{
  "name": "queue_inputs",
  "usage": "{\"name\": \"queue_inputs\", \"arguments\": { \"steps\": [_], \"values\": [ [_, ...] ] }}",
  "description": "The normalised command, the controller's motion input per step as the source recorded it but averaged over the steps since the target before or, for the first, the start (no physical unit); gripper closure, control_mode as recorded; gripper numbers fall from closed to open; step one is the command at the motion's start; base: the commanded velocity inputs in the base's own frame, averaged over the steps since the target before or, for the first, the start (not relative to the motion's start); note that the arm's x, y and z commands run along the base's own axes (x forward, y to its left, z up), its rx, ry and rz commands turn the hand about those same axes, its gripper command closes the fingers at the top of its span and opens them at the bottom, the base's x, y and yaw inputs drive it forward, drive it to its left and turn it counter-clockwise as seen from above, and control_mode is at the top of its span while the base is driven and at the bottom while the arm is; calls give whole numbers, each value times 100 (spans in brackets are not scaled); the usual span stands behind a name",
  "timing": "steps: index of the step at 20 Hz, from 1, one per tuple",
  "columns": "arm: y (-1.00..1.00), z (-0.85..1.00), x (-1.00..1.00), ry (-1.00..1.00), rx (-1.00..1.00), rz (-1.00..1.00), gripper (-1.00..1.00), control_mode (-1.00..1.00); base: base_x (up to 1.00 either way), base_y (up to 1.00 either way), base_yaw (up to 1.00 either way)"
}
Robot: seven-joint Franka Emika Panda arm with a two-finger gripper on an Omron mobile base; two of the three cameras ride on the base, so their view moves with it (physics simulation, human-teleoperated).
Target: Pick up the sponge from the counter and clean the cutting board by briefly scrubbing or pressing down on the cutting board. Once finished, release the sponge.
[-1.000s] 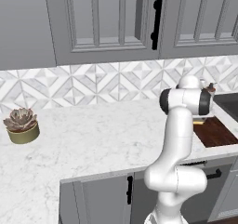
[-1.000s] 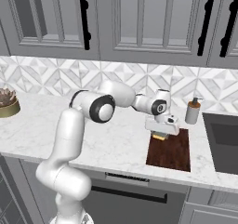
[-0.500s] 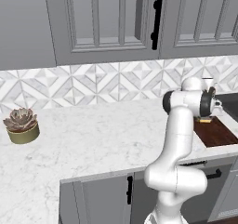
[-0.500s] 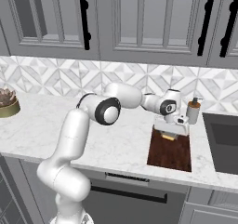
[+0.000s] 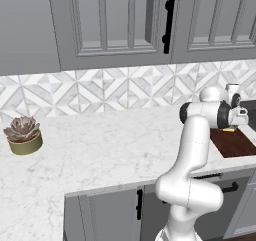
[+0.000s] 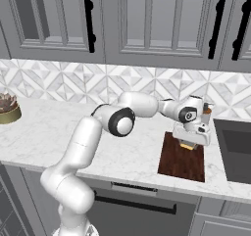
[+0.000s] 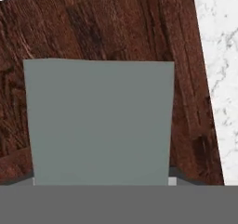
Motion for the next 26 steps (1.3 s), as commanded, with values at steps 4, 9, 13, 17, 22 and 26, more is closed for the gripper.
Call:
{"name": "queue_inputs", "arguments": {
  "steps": [4,9,13,17,22,26],
  "values": [
    [-41,-13,-84,-1,0,-1,100,-100,0,0,0],
    [16,-26,-100,-8,-2,0,100,-100,0,0,0],
    [100,-39,-64,-5,-7,0,100,-100,0,0,0],
    [100,-29,6,0,-4,0,100,-100,0,0,0],
    [100,0,28,0,-3,0,100,-100,0,0,0],
    [77,5,93,-1,0,-7,100,-100,0,0,0]
  ]
}}
